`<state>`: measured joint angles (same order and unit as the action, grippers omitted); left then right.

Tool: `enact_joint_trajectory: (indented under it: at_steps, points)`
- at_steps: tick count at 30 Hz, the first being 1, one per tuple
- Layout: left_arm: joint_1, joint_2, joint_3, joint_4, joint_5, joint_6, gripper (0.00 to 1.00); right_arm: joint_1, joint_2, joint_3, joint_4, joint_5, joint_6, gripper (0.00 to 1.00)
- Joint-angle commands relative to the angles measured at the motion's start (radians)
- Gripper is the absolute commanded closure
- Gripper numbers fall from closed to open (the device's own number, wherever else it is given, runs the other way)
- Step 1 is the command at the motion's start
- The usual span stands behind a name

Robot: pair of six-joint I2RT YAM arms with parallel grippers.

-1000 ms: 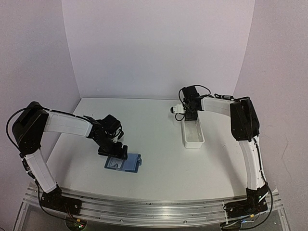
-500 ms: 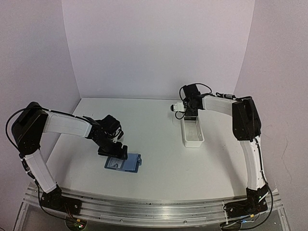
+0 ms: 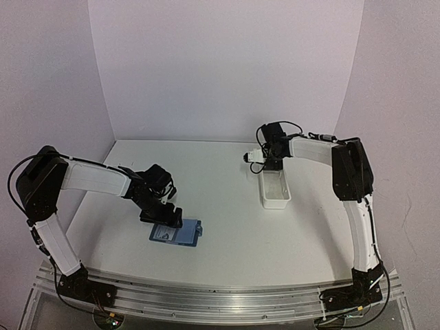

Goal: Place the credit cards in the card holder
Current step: Pick up the credit card from the storage box.

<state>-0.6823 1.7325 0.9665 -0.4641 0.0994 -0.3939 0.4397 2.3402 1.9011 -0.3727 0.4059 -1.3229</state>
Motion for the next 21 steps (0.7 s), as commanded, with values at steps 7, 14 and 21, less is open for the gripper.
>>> enact_joint_trajectory:
  at_steps: [7, 14, 21]
  points:
    - [0.019, 0.063, -0.069, -0.050, -0.029, 0.003, 0.07, 0.004, -0.141, 0.004, -0.068, -0.045, 0.056, 1.00]
    - [0.021, 0.041, -0.069, -0.045, -0.025, 0.006, 0.06, 0.025, -0.176, 0.052, -0.126, -0.045, 0.123, 1.00]
    - [0.036, -0.012, -0.045, -0.060, 0.014, -0.003, 0.06, 0.135, -0.215, 0.295, -0.124, -0.074, 0.667, 1.00]
